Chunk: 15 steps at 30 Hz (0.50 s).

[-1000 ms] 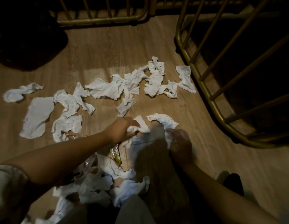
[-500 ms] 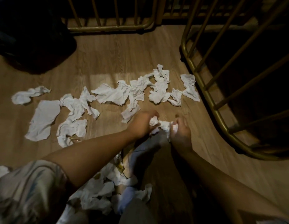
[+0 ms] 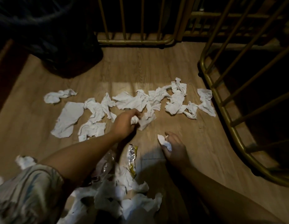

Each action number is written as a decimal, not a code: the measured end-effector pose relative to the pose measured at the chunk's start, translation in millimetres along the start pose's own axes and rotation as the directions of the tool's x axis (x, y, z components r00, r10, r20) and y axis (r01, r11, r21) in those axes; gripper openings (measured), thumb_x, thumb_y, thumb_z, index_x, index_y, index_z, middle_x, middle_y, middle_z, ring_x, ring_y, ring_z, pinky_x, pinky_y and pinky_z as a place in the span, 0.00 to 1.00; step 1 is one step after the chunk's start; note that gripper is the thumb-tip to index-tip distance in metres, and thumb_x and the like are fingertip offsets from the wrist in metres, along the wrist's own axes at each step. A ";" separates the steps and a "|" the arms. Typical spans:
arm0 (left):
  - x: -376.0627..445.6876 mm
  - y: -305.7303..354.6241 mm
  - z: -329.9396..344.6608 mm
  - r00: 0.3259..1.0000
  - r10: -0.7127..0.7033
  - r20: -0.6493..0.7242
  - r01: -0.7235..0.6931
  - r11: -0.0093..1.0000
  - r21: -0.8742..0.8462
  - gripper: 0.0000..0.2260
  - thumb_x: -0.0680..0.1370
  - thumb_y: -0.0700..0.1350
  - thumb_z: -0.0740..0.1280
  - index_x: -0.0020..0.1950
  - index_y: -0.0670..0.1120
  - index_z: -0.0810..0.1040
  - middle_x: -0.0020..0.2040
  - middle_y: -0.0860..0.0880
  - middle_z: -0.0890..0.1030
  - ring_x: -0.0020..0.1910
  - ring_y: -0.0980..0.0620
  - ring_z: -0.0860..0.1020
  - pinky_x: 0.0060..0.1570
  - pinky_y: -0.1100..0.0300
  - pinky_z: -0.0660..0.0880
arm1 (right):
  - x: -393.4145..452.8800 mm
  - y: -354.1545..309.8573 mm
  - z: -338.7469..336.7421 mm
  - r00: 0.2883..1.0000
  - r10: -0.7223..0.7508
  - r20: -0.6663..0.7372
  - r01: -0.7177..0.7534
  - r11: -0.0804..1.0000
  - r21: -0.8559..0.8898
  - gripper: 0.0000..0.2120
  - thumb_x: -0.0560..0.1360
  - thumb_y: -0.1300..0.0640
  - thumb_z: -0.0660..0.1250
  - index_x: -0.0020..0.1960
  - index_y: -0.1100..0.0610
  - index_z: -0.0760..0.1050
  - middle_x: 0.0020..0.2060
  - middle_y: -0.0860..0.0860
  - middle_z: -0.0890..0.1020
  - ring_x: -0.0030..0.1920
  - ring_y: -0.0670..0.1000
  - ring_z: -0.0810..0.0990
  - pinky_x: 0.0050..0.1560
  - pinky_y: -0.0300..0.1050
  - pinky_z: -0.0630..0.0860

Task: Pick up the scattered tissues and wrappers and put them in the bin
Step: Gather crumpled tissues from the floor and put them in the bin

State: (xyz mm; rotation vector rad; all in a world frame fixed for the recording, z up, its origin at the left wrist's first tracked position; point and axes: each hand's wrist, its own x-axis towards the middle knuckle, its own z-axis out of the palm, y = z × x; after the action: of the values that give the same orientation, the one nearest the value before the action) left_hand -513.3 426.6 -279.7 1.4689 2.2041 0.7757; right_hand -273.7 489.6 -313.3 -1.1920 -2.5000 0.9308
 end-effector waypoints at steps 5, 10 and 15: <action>-1.3 -7.6 -43.3 0.956 -0.245 -0.160 0.201 0.948 -0.246 0.36 0.69 0.46 0.77 0.74 0.52 0.66 0.63 0.44 0.79 0.62 0.47 0.77 0.60 0.56 0.73 | 46.0 -66.2 -3.0 0.999 -0.018 -0.050 0.026 0.985 0.169 0.21 0.73 0.61 0.69 0.65 0.51 0.74 0.55 0.44 0.76 0.56 0.43 0.74 0.55 0.30 0.68; 14.2 10.7 -112.8 0.876 -0.413 -0.251 0.294 0.867 -0.402 0.35 0.67 0.57 0.77 0.70 0.49 0.70 0.67 0.48 0.75 0.67 0.49 0.72 0.61 0.57 0.70 | 99.6 -144.0 -3.3 0.998 -0.055 -0.042 0.062 0.977 0.203 0.11 0.71 0.59 0.72 0.53 0.58 0.82 0.49 0.52 0.78 0.51 0.51 0.78 0.48 0.35 0.69; 25.6 15.9 -191.9 0.808 -0.529 -0.257 0.205 0.663 -0.720 0.18 0.77 0.45 0.66 0.65 0.48 0.67 0.57 0.44 0.76 0.48 0.49 0.77 0.44 0.52 0.77 | 144.8 -235.6 -23.1 0.989 -0.074 -0.130 0.114 0.934 0.340 0.25 0.74 0.39 0.66 0.25 0.54 0.71 0.29 0.52 0.76 0.33 0.47 0.74 0.37 0.41 0.68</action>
State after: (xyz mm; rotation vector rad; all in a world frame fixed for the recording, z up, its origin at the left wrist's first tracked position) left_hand -624.2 410.0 -121.0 0.4614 2.0535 1.6545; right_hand -503.4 499.0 -157.8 -0.9732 -2.1651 1.1797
